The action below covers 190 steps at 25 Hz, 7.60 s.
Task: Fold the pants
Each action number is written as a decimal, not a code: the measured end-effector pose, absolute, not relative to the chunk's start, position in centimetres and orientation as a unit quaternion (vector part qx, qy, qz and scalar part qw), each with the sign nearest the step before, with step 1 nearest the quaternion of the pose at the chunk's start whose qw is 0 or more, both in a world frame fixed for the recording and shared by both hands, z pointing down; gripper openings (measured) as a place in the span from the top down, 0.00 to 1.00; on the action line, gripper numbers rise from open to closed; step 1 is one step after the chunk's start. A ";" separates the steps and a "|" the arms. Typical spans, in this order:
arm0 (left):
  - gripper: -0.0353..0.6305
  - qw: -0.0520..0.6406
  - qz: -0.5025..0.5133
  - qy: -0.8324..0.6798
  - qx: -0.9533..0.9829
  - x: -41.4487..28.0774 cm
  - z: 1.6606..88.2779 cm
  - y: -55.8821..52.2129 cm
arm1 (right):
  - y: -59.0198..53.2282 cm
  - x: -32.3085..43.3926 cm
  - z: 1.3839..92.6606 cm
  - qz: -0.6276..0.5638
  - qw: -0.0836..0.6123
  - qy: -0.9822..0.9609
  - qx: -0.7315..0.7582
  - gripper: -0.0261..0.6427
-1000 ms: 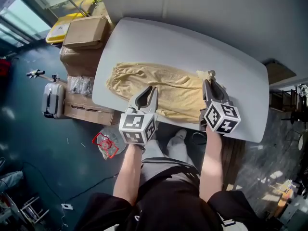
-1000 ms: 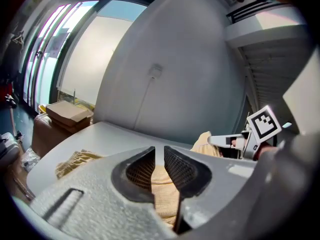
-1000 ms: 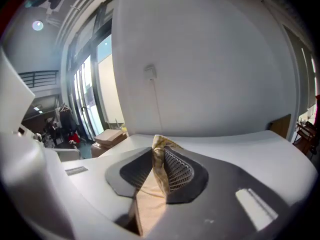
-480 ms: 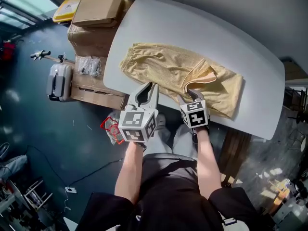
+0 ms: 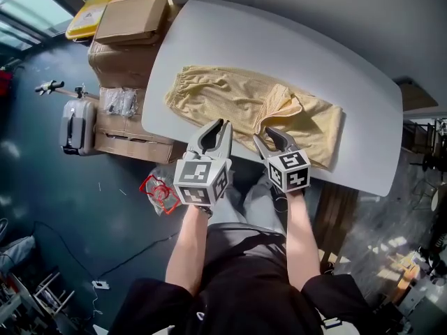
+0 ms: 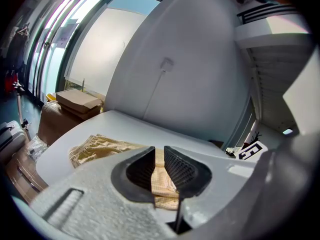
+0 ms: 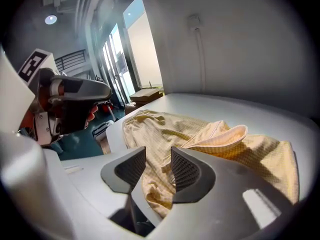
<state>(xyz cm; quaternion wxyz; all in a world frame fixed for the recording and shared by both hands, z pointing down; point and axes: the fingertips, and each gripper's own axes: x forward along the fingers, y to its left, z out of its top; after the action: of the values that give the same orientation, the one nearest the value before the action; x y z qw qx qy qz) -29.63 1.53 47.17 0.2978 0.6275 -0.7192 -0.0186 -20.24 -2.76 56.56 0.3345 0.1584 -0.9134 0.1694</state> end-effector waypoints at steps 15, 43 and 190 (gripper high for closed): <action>0.93 0.264 -0.022 -0.691 0.673 -24.9 42.8 -3.2 | -9.6 -15.5 42.5 0.095 0.183 -0.941 0.267 0.89; 0.94 0.094 -0.063 -0.621 0.776 -13.2 26.2 -14.7 | -18.2 1.1 23.8 0.002 -0.028 -0.901 0.432 0.95; 0.94 0.276 -0.033 -0.757 0.591 -28.5 45.0 3.4 | -6.0 -20.2 44.2 0.100 0.315 -0.930 0.163 0.90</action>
<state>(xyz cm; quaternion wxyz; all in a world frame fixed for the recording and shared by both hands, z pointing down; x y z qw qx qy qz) -28.48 3.44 44.97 0.2761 0.5908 -0.7574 -0.0330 -20.20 -6.03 44.17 0.3152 0.1628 -0.9297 0.0995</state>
